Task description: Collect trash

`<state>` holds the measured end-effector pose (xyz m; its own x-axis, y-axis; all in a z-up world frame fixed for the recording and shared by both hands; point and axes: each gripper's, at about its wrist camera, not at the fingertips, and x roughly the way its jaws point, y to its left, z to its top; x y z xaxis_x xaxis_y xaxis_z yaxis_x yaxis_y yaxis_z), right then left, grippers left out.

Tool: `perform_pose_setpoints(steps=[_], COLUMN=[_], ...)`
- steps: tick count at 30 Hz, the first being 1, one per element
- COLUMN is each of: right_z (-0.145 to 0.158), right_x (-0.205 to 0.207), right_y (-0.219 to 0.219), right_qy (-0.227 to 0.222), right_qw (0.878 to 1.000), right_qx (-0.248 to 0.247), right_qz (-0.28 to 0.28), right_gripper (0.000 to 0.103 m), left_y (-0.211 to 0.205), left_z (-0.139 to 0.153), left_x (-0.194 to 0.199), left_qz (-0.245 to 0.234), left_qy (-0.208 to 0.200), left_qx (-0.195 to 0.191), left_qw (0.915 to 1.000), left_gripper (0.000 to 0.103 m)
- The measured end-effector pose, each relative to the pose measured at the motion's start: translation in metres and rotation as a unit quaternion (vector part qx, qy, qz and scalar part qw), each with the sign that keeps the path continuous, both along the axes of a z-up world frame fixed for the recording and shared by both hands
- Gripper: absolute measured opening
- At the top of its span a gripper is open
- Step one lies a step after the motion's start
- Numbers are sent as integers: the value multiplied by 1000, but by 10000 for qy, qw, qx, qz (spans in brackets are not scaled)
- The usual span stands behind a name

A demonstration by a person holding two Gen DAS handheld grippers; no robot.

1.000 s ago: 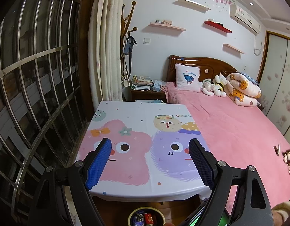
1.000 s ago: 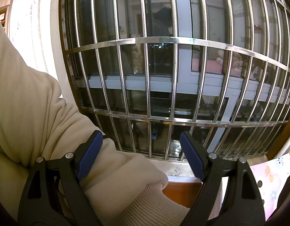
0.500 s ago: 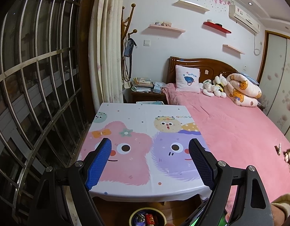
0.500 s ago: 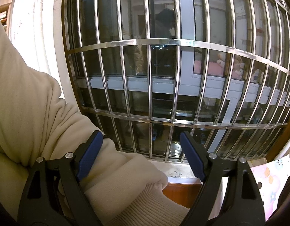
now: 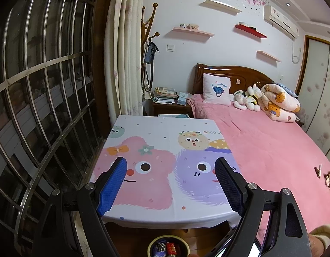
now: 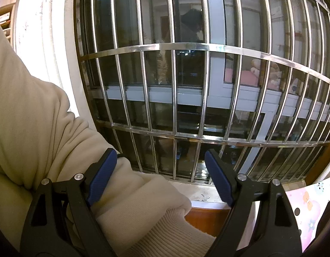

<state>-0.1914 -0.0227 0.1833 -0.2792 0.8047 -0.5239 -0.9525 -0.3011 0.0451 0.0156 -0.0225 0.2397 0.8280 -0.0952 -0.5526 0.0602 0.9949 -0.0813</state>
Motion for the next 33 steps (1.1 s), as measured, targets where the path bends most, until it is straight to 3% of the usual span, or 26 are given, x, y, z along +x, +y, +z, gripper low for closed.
perform_pose_setpoints(steps=[18,25,33], right_z=[-10,-21,-37], right_x=[-7,-28,-64], right_y=[9,33,69], right_qy=[168,311,386], right_qw=[9990,9937,9786], right_qx=[-131,-321,-616], right_qz=[403,1023,1927], right_gripper=[83,83,83], left_y=[30,84,175], left_z=[-17,-36,-63], left_x=[2,-17,-58], left_qz=[367,990,1972], left_qy=[210,367,447], left_qx=[-84,-243,-517], left_qw=[9991,9941,9780], left_gripper=[85,85,85])
